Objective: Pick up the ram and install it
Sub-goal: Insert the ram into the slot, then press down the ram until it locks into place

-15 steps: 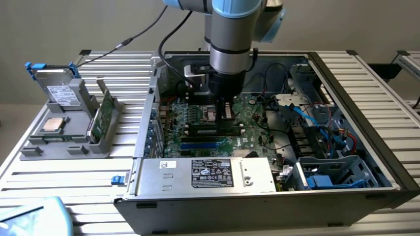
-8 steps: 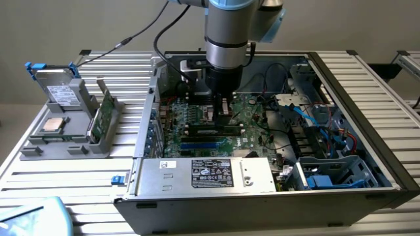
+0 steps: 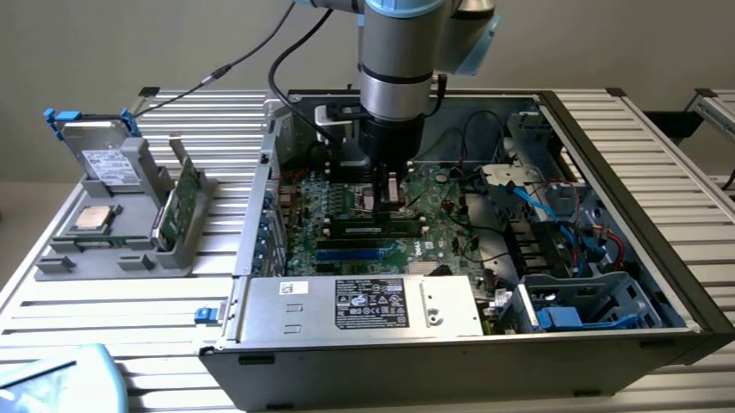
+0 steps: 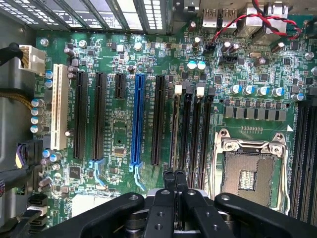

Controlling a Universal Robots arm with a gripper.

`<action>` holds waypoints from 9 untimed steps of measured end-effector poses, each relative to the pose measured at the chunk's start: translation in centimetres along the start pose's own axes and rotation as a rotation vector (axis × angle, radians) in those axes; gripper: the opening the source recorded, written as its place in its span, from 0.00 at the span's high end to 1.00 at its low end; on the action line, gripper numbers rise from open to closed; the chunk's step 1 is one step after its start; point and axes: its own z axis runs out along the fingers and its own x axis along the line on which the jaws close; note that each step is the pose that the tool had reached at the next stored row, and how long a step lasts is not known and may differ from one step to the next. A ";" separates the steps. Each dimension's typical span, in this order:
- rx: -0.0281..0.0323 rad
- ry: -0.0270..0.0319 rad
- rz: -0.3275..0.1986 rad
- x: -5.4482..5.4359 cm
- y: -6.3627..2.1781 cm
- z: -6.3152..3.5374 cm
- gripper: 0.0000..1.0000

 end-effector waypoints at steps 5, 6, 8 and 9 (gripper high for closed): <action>0.0000 0.0000 0.000 0.0 0.00 0.00 0.89; 0.0000 0.0000 0.000 0.0 0.00 0.00 0.89; 0.0000 0.0000 0.000 0.0 0.00 0.00 0.89; 0.0000 0.0000 0.000 0.0 0.00 0.00 0.89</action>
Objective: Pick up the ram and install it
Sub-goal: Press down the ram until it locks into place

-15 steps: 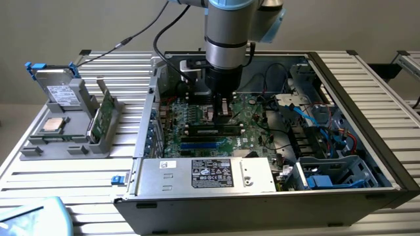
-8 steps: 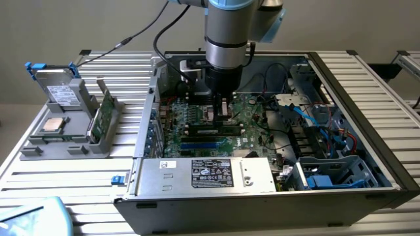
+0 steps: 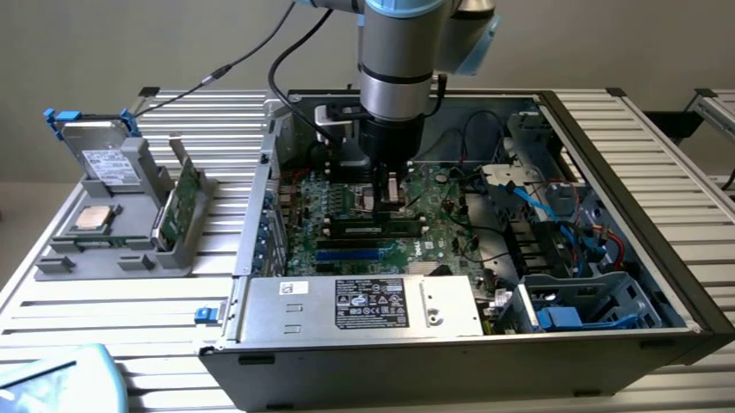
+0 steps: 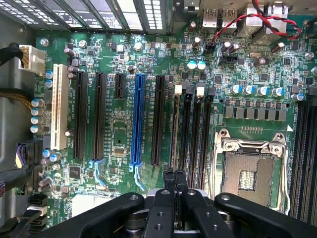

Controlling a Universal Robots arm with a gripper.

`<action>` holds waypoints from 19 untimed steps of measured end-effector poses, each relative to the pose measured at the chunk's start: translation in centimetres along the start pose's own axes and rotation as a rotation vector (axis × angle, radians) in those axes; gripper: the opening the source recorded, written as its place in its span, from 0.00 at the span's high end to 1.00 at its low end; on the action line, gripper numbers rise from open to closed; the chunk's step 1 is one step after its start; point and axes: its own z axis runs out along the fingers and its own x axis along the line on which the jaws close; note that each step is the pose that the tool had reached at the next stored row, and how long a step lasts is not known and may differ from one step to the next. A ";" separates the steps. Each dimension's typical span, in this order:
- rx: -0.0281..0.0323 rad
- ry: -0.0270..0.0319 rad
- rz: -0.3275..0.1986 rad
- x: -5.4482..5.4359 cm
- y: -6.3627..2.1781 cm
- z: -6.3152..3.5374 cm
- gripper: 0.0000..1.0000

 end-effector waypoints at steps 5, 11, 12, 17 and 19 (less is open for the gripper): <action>0.0000 0.0000 0.000 0.0 0.00 0.00 0.89; 0.0000 -0.0008 0.000 0.1 -1.18 -0.03 0.89; 0.0000 -0.0011 0.000 0.1 -1.56 -0.04 0.89; -0.0002 -0.0014 -0.001 0.1 -2.61 -0.07 0.89; -0.0001 -0.0017 -0.001 0.1 -2.62 0.00 0.89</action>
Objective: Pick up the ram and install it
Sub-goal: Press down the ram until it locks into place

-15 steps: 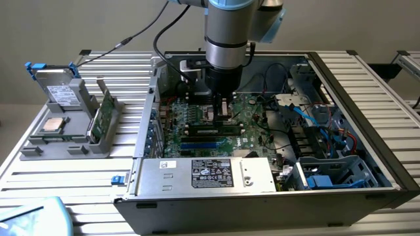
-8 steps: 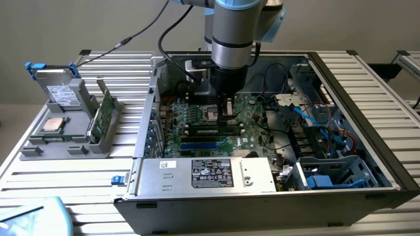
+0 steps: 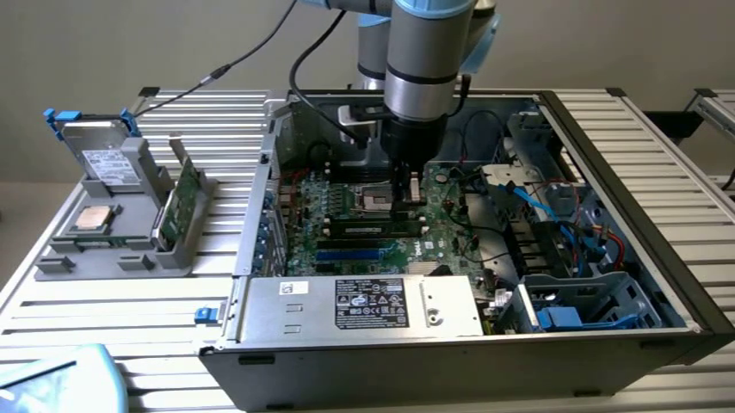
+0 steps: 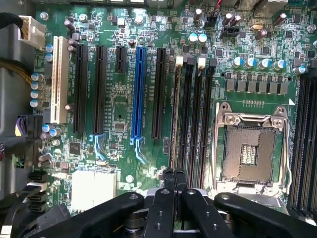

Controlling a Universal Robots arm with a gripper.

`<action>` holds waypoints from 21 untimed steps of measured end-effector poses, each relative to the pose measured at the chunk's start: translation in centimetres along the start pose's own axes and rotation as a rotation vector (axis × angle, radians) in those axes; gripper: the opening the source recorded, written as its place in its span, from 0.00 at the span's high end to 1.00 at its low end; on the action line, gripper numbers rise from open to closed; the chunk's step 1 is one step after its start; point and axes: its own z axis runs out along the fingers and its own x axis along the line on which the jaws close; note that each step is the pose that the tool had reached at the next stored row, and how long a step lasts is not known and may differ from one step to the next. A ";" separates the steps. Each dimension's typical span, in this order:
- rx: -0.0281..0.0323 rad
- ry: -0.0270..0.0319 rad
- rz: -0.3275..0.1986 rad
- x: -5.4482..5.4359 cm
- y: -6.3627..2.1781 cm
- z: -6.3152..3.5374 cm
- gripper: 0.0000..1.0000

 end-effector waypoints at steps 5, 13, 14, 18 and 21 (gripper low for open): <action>-0.0001 0.0003 0.000 0.0 -0.02 0.42 0.89; -0.0002 0.0005 0.000 0.0 -0.05 0.99 0.89; -0.0004 0.0006 0.000 0.0 -0.05 1.05 0.89; -0.0002 0.0004 0.000 0.0 -0.06 1.11 0.89; 0.0007 -0.0018 0.000 -0.1 0.01 0.87 0.89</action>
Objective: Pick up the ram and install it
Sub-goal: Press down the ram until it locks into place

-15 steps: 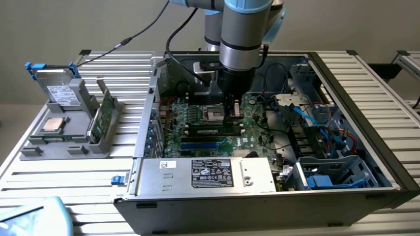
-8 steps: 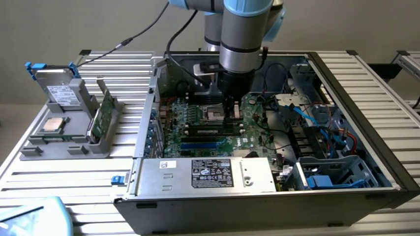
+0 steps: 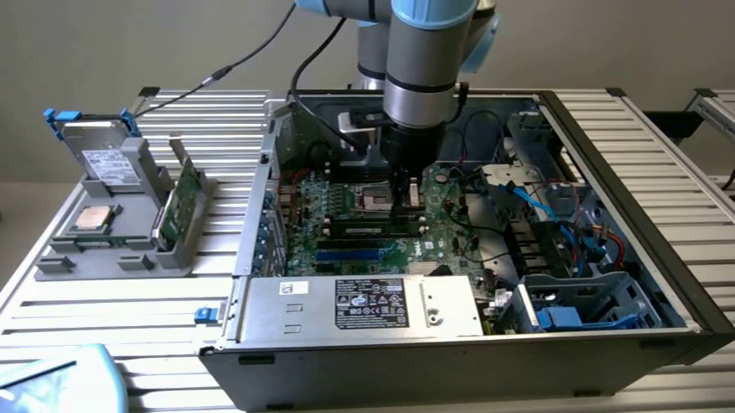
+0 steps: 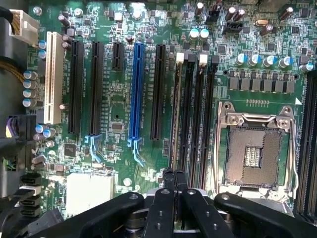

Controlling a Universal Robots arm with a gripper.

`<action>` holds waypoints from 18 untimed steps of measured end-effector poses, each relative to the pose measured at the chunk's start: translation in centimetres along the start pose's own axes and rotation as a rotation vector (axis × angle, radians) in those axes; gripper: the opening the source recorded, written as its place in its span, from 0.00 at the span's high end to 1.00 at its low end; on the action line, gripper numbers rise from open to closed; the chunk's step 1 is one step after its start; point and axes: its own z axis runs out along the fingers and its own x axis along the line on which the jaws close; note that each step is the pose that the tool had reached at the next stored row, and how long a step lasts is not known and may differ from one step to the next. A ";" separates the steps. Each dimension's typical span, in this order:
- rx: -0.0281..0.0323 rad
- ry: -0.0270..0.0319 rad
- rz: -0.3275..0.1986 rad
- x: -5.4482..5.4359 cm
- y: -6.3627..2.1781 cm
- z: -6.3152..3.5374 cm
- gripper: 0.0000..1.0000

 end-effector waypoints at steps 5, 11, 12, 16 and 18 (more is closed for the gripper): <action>-0.0002 0.0016 0.000 0.0 0.76 -0.38 0.89; 0.0018 0.0021 0.000 -0.1 2.01 -0.37 0.89; 0.0020 0.0022 0.000 -0.1 2.20 -0.37 0.89; 0.0028 0.0021 0.000 -0.1 2.94 -0.35 0.89; 0.0031 0.0022 0.000 -0.1 3.28 -0.34 0.89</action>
